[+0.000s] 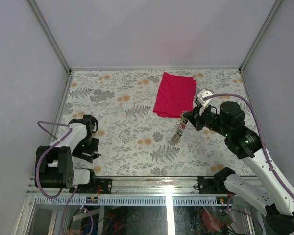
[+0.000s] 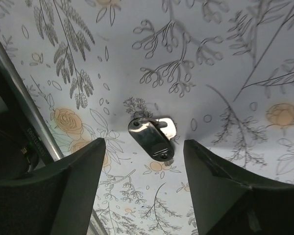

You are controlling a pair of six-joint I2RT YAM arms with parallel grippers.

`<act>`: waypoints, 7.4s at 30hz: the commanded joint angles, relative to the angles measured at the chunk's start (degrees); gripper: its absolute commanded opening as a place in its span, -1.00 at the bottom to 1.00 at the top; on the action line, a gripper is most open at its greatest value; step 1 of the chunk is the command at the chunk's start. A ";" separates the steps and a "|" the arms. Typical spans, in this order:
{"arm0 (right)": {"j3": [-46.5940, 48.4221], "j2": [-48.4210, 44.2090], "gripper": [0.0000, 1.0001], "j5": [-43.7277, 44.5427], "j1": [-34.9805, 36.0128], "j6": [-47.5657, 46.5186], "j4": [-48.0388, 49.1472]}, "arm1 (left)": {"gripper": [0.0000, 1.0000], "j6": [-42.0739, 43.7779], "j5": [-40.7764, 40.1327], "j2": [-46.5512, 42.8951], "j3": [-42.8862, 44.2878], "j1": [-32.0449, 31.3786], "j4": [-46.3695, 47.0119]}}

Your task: Put the keys on the keyring

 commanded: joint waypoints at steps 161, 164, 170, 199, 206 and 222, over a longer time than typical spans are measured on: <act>5.31 1.33 -1.00 -8.25 -0.20 -1.13 1.22 | -0.63 67.21 26.09 17.09 11.38 -17.46 40.41; 5.29 1.20 -1.00 -8.25 -0.20 -1.07 1.26 | -0.73 67.38 26.60 17.44 11.52 -17.43 40.33; 5.20 0.99 -1.00 -7.90 -0.19 -0.92 1.17 | -0.96 67.43 27.59 17.08 11.67 -17.43 40.73; -15.02 -10.54 -1.00 -18.28 -0.20 -14.15 39.33 | -1.00 77.10 62.54 -3.62 33.02 -26.21 40.35; -15.32 -10.76 -1.00 -19.45 -0.20 -18.90 44.67 | -1.00 75.96 76.34 -2.39 40.26 -26.63 40.87; -12.30 -7.38 -1.00 -21.53 -0.18 -25.28 51.16 | -1.00 69.46 67.52 0.44 49.70 -36.50 41.29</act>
